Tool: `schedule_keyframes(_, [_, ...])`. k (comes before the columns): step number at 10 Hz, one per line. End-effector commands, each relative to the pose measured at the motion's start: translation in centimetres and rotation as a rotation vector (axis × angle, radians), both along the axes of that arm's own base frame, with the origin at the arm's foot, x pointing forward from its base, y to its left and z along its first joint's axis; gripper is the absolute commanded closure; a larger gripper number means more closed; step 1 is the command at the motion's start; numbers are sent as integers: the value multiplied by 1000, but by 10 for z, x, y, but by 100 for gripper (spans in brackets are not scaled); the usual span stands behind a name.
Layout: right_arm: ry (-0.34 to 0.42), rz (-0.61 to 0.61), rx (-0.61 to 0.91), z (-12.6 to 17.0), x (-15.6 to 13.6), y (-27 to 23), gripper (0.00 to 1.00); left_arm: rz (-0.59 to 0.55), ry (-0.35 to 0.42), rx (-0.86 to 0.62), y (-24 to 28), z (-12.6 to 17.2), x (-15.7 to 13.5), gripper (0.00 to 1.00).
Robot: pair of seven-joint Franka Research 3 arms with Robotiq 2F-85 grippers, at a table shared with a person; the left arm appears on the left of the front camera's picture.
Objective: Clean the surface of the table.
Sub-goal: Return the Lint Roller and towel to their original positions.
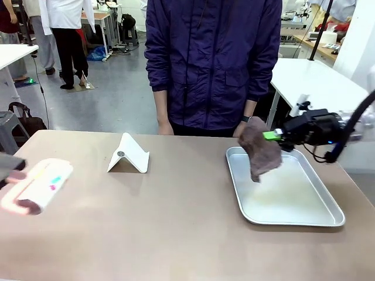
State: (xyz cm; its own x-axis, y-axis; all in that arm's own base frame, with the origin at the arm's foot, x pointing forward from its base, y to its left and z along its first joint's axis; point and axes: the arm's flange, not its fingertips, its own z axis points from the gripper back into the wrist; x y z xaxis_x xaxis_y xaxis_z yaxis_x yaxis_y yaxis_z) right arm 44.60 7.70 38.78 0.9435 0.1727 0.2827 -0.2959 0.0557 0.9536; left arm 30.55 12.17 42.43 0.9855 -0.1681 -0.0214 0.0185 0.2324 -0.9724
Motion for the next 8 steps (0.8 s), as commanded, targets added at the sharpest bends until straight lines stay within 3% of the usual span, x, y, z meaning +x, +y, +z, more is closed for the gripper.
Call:
schedule_keyframes(1, [6, -16, 5, 9, 8, 55, 90, 154, 17, 53, -51, 21, 21, 78])
schedule_keyframes(3, [48, -23, 6, 1, 8, 106, 90, 311, -18, 145, -82, 38, 56, 78])
schedule_keyframes(5, [98, -73, -14, -13, 9, 138, 90, 381, -85, 242, -102, 50, 94, 78])
schedule_keyframes(7, [129, -82, -71, -35, 15, 157, 90, 331, -93, 326, -117, 44, 131, 78])
schedule_keyframes(8, [137, -89, -110, -46, 19, 163, 90, 191, -83, 342, -122, 37, 145, 78])
